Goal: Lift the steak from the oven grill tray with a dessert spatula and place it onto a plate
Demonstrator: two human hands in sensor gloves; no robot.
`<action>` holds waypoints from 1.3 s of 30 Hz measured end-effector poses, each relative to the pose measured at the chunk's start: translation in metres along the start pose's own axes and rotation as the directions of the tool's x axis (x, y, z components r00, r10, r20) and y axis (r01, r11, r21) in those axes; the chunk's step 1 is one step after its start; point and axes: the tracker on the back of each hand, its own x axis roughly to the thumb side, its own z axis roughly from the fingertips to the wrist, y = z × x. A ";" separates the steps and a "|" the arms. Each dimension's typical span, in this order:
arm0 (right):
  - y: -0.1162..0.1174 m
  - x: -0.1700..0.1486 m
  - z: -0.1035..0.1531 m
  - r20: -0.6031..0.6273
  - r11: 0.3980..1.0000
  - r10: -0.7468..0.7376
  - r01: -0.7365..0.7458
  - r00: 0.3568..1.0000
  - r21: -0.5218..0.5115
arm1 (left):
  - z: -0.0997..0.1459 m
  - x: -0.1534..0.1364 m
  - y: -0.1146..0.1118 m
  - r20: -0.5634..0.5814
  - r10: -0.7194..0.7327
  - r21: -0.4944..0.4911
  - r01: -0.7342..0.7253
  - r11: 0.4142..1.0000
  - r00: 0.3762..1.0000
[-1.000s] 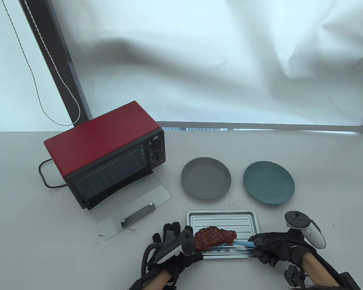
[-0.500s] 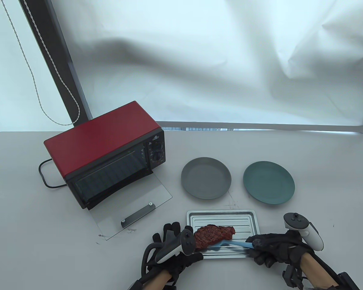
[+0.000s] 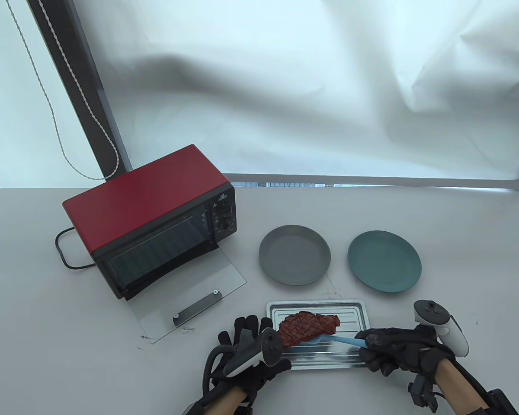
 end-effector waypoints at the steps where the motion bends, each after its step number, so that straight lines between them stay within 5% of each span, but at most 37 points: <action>1: -0.001 0.002 0.001 0.013 1.000 -0.002 0.002 1.000 -0.001 | 0.002 0.000 0.005 0.001 0.006 0.029 -0.006 1.000 1.000; 15: 0.000 0.032 0.024 0.194 0.999 -0.019 0.028 0.981 -0.043 | 0.042 -0.006 0.051 -0.048 -0.067 0.340 0.079 0.937 0.997; 39: -0.003 0.063 0.030 0.289 0.969 -0.080 0.142 0.954 -0.201 | 0.047 -0.011 0.056 -0.075 -0.069 0.380 0.092 0.920 0.995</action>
